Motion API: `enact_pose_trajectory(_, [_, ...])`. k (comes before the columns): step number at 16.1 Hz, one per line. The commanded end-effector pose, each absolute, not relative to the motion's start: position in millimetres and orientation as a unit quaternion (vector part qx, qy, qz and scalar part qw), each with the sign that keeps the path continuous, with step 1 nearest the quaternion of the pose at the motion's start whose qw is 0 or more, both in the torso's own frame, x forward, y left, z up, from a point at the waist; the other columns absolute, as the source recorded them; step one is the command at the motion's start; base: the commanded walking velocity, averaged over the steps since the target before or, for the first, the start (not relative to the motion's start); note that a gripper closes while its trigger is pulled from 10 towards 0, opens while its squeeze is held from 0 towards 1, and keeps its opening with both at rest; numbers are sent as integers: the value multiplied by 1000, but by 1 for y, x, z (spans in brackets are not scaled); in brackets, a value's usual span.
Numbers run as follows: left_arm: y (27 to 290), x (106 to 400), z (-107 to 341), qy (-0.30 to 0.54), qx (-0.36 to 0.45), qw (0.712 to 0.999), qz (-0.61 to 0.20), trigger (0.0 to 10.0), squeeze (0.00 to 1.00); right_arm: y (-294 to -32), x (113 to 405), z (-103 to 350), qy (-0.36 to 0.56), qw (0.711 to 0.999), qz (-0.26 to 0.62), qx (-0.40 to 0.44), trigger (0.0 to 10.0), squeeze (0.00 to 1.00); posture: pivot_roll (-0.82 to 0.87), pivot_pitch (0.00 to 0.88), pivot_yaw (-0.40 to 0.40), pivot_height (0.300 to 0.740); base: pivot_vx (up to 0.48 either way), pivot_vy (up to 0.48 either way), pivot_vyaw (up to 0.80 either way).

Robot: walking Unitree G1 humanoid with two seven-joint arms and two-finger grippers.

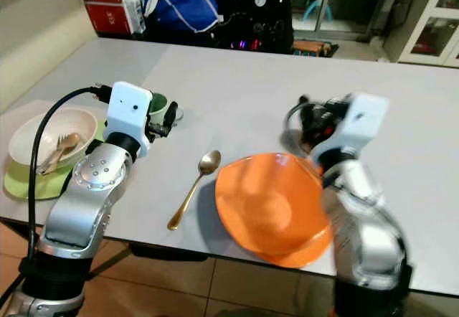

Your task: Setting the table

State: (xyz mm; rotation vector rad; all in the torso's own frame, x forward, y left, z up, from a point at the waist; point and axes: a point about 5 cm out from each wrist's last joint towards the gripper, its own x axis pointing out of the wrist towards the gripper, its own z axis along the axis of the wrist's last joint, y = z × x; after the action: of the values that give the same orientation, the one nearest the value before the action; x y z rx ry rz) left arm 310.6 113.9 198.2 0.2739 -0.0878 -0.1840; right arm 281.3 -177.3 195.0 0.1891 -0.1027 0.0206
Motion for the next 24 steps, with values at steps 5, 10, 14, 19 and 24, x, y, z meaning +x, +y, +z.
enact_pose_trajectory(5, [110, 311, 207, -84, 129, 983, -103, 10000, 0, -164, 276, 204, -80, 995, 16, 61, 10000, 0, -40, 0, 12, 740, 0, 0, 0])
enact_pose_trajectory(10, [105, 309, 209, -99, 122, 979, -131, 10000, 0, -164, 275, 205, -95, 994, 10, 52, 10000, 0, -41, 0, 13, 740, 0, 0, -593])
enact_pose_trajectory(14, [105, 309, 209, -99, 122, 979, -131, 10000, 0, -164, 275, 205, -95, 994, 10, 52, 10000, 0, -41, 0, 13, 740, 0, 0, -800])
enact_pose_trajectory(19, [105, 309, 209, -99, 122, 979, -131, 10000, 0, -164, 275, 205, -95, 994, 10, 52, 10000, 0, -41, 0, 13, 740, 0, 0, -800])
enact_pose_trajectory(24, [104, 308, 210, -103, 119, 978, -137, 10000, 0, -164, 275, 205, -98, 994, 9, 52, 10000, 0, -41, 0, 13, 740, 0, 0, -800])
